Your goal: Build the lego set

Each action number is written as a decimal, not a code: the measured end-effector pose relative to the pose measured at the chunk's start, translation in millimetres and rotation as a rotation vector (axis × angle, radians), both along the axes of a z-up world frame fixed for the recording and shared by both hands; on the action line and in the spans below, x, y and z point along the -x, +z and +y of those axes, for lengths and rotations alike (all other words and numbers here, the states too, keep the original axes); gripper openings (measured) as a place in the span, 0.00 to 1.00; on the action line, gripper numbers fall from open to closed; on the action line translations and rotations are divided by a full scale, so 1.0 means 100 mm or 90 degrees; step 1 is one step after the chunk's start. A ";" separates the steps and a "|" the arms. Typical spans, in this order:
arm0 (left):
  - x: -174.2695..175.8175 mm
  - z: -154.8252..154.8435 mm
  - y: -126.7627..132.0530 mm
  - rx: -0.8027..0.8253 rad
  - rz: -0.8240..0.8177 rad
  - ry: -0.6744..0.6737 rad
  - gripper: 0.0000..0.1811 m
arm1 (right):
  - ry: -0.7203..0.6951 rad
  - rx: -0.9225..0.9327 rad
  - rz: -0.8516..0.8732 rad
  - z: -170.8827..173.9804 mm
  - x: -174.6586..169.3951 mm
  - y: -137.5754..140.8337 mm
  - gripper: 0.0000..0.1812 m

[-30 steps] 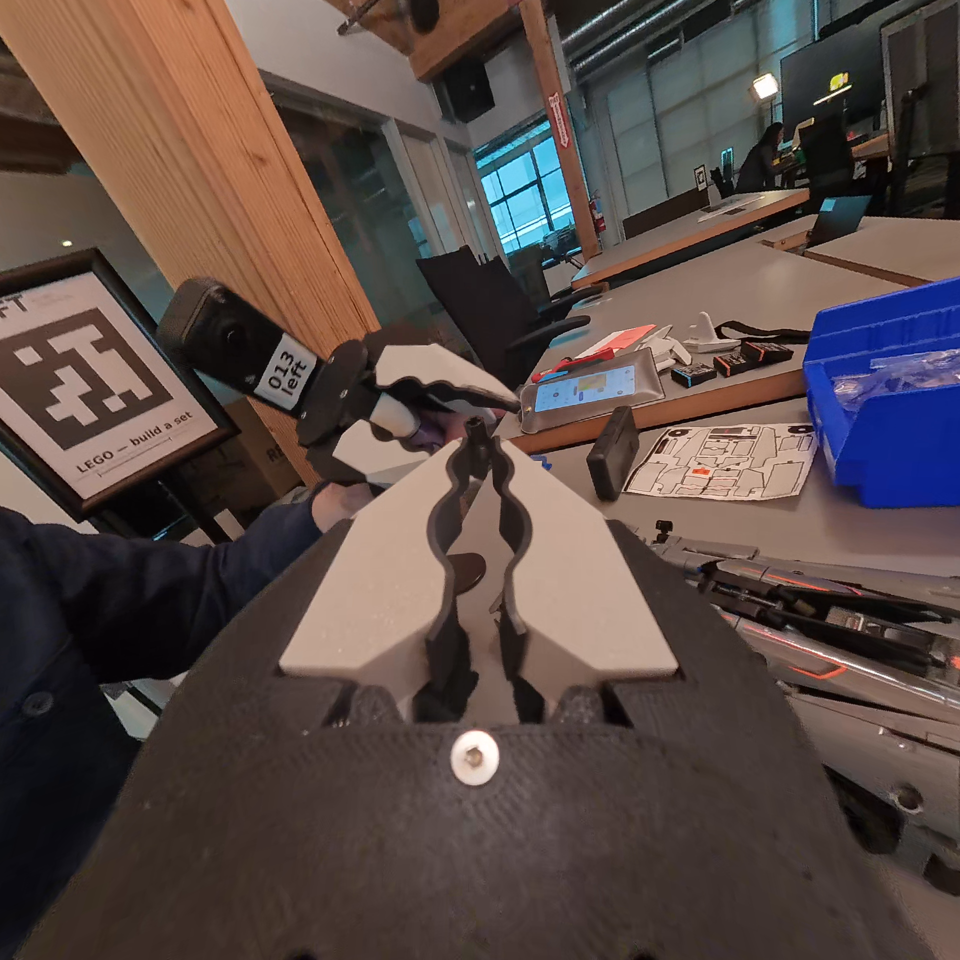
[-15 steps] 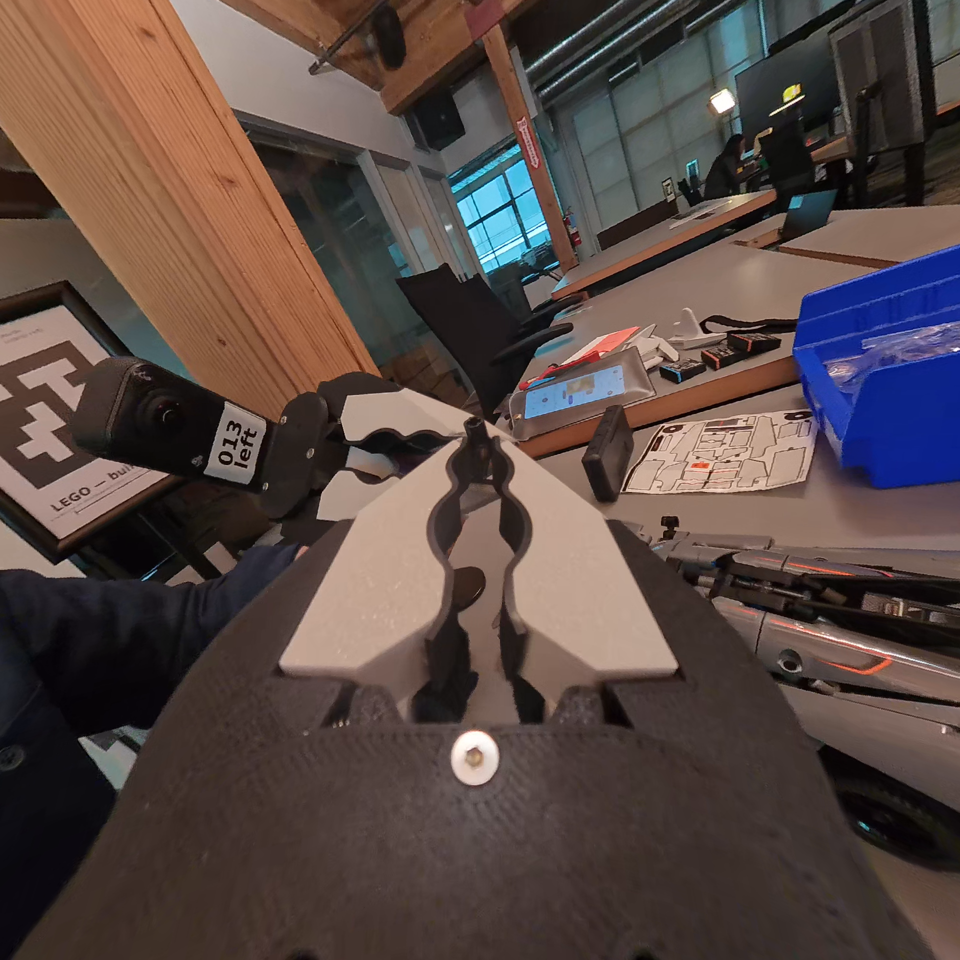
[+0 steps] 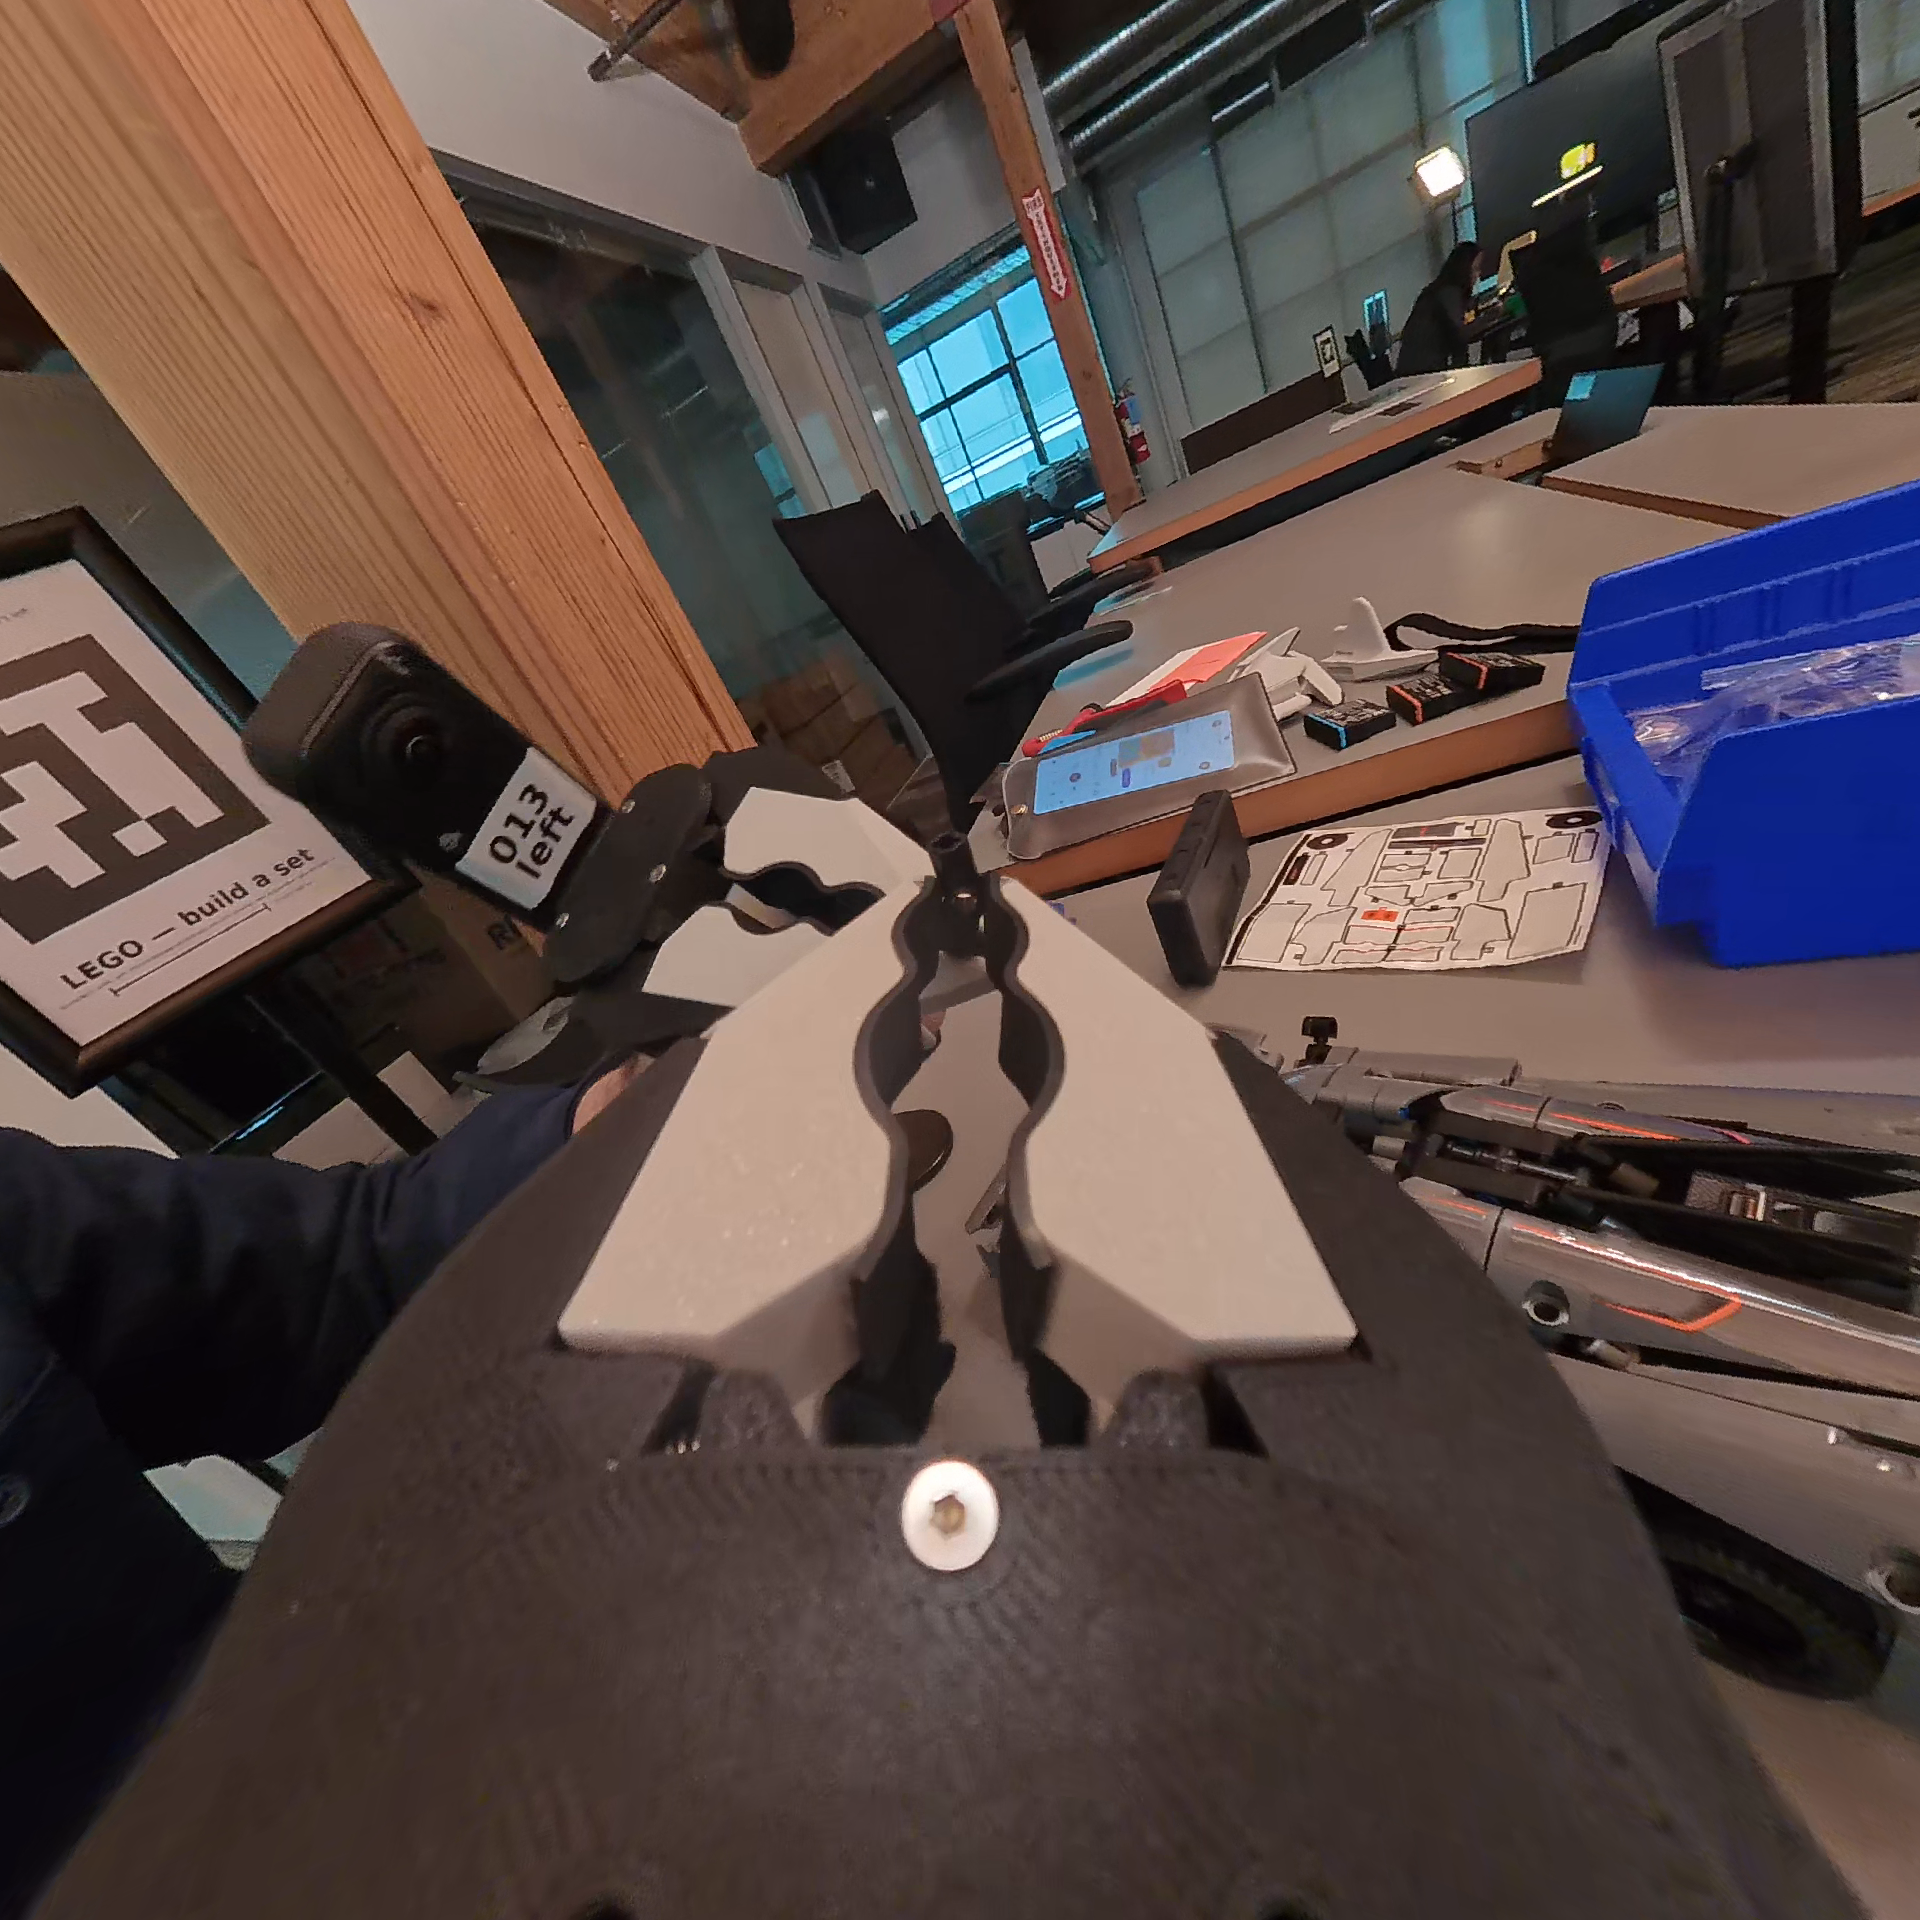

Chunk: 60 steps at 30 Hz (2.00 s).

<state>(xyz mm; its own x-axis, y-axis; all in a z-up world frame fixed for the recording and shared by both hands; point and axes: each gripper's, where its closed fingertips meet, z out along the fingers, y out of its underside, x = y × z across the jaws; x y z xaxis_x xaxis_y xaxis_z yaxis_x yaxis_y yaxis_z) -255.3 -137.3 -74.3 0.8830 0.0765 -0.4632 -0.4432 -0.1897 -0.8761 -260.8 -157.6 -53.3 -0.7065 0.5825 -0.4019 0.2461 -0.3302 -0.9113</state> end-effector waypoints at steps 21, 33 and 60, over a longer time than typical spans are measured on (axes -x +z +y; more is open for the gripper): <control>0.03 0.07 0.04 -0.010 0.080 0.091 0.08 | -0.034 0.065 -0.021 0.12 0.05 0.03 0.03; 0.07 0.07 0.09 -0.042 0.013 0.086 0.02 | -0.052 0.062 -0.002 0.12 0.06 0.02 0.03; -0.34 -0.10 -0.15 0.090 -0.371 -0.276 0.03 | 0.130 -0.142 0.012 0.00 -0.25 -0.15 0.04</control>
<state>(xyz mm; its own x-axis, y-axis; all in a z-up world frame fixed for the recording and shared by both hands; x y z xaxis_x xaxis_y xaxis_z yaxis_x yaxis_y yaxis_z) -221.1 -146.9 -88.9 0.9258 -0.3613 0.1112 0.0261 -0.2324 -0.9723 -235.6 -157.6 -68.1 -0.8237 0.5005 -0.2664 0.2698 -0.0673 -0.9606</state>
